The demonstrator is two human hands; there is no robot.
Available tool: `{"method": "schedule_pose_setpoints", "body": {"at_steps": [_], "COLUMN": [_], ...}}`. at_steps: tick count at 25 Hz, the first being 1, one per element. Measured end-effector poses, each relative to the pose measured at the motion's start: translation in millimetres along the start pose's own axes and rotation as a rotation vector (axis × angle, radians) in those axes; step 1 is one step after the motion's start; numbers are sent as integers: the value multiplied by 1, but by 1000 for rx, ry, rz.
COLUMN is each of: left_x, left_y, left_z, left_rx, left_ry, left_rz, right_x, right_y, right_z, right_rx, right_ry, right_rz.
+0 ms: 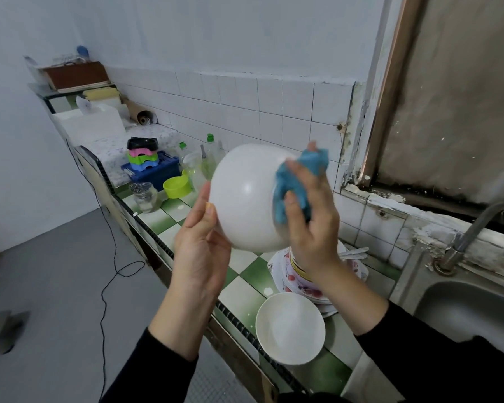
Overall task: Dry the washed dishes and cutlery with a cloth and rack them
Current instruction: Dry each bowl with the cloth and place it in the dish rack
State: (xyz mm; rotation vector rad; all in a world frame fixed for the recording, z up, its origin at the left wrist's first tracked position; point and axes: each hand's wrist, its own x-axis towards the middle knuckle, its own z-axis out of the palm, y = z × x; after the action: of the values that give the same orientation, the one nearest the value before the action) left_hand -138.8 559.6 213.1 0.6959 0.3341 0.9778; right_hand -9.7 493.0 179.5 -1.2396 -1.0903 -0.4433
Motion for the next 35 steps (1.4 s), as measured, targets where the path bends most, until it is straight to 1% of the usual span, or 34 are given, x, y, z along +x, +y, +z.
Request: {"method": "schedule_pose_setpoints", "body": {"at_steps": [1,2,3,4,6,7,8,9,10,13,14,15,16,17,20,22,23,25,27,29,31,32,33,35], "left_x": [3,5,7,8,7,6,5,5,5,8,8,9,11,12,15,16,17,21,24,23,17,15,14,15], "left_y": [3,8,13,16,18,15,12,10,9,12,15,18,19,20,20,17,15,11,10,11,12,12,11,8], "left_z": [-2,-3,-5,-5,-3,0,2,4,7,14,16,17,18,18,18,14,9,2,-3,-6,-7,-6,-7,-12], "left_rx": [-16,-27,-31,-17,77,127,155,158,144,81,65,56,52,53,86,152,205,347,501,683,958,1077,1140,1109], "left_ry": [8,9,3,-8,-23,-27,-29,-29,-27,-10,-12,-16,-21,-26,-31,-43,-48,-59,-114,-222,-290,-280,-240,-158], "left_rz": [11,26,36,39,33,33,37,46,60,102,112,122,129,136,143,159,183,292,415,490,550,573,601,627], "right_x": [-9,-17,-21,-20,-6,4,10,11,9,-18,-29,-40,-49,-55,-49,-29,-18,-2,3,1,-2,-3,-3,3], "right_y": [2,5,11,16,19,14,7,-1,-7,-11,-5,2,8,10,6,1,0,0,-4,-9,-14,-14,-15,-12], "right_z": [-1,-4,-8,-11,-13,-12,-8,-3,1,8,9,11,14,17,20,11,6,0,2,4,6,6,6,3], "right_rx": [-54,-92,-105,-87,40,95,109,81,23,-163,-201,-211,-177,-92,299,539,627,714,723,736,747,755,762,737], "right_ry": [-77,-142,-165,-146,-28,24,59,87,94,8,-27,-36,-16,26,215,337,376,375,342,329,330,329,316,274], "right_rz": [-143,-240,-269,-218,35,116,128,83,-1,-299,-350,-361,-321,-228,174,383,468,600,668,689,686,679,671,666]}}
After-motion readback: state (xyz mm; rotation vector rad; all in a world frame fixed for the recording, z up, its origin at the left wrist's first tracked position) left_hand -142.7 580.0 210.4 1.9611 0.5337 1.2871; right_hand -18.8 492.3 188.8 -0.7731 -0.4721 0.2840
